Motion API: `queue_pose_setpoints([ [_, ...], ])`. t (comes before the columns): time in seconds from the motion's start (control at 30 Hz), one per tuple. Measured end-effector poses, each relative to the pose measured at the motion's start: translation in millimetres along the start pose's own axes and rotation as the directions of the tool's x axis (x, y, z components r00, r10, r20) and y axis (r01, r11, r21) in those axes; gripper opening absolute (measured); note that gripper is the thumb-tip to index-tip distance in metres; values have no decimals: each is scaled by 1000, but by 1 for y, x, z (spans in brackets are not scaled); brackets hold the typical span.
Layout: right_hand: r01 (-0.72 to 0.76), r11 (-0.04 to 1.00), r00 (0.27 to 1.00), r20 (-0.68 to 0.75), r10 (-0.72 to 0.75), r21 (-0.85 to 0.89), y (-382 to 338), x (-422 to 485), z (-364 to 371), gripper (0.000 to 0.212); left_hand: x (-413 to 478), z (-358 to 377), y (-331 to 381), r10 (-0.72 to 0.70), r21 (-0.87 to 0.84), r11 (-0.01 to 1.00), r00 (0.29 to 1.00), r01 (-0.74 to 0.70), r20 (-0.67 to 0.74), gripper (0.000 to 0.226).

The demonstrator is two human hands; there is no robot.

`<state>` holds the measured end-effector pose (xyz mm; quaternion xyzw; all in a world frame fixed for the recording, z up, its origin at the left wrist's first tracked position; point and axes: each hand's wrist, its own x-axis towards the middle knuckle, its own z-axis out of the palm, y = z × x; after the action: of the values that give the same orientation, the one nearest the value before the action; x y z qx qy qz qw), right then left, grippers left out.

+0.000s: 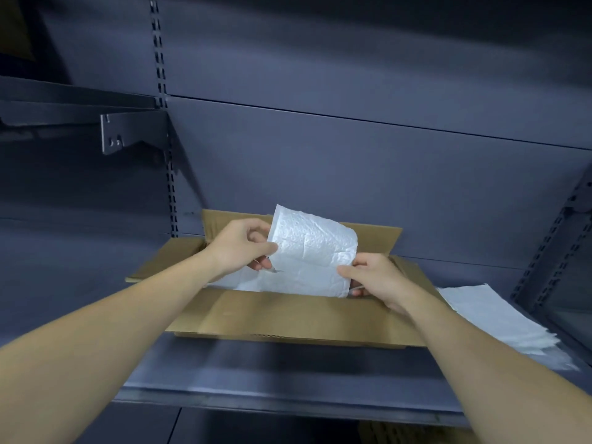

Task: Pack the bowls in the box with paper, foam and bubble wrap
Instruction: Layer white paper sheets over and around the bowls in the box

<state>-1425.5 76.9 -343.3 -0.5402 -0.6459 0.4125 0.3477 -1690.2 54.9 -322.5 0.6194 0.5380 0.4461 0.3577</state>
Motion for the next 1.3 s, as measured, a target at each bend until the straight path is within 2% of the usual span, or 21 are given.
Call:
queue_pose_setpoints([
  [0.1, -26, 989, 999, 31, 31, -147, 6, -1, 0, 8, -2, 3, -7, -51, 63, 997, 998, 49, 42, 31],
  [0.17, -28, 946, 998, 44, 44, -322, 7, -2, 2, 15, -4, 6, -17, -102, 100, 990, 993, 95, 66, 33],
  [0.23, -31, 915, 997, 57, 59, -401, 4, -2, 4, 21, -6, 7, -24, -138, 115, 985, 988, 129, 75, 35],
  [0.3, -27, 921, 995, 76, 61, -388, 1, 0, 3, 20, -5, 5, -26, -158, 105, 983, 984, 149, 86, 35],
  [0.43, 2, 936, 994, 102, 37, -351, 1, -1, -1, 5, -3, 1, -21, -157, 88, 985, 984, 150, 83, 26],
  [0.53, -1, 967, 998, 55, 15, -253, -7, 0, -3, 11, 3, -2, -11, -107, 63, 993, 993, 104, 44, 18],
  [0.67, -12, 974, 999, 41, 22, -228, -13, 1, -4, 11, 8, -7, -8, -85, 64, 994, 996, 84, 8, 16],
  [0.9, 1, 930, 997, 69, 26, -367, 3, 7, 4, 8, 7, -2, -30, -117, 106, 988, 993, 114, 19, 19],
  [0.97, -3, 889, 998, 61, 35, -458, 9, 8, 5, 16, 6, -2, -33, -135, 121, 984, 991, 132, 18, 20],
  [1.07, 8, 862, 994, 94, 47, -508, 10, 9, 8, 18, 4, -2, -30, -179, 104, 979, 983, 175, 35, 37],
  [1.13, 11, 889, 993, 110, 44, -458, 6, 9, 7, 13, 3, -1, -27, -240, 115, 966, 967, 230, 84, 57],
  [1.23, -15, 941, 999, 23, 24, -337, -1, 7, 0, 8, 0, -1, -28, -275, 165, 955, 944, 246, 184, 88],
  [1.3, -28, 947, 1000, -7, 27, -321, -3, 4, -5, 12, -2, -1, -30, -256, 197, 957, 940, 214, 224, 94],
])
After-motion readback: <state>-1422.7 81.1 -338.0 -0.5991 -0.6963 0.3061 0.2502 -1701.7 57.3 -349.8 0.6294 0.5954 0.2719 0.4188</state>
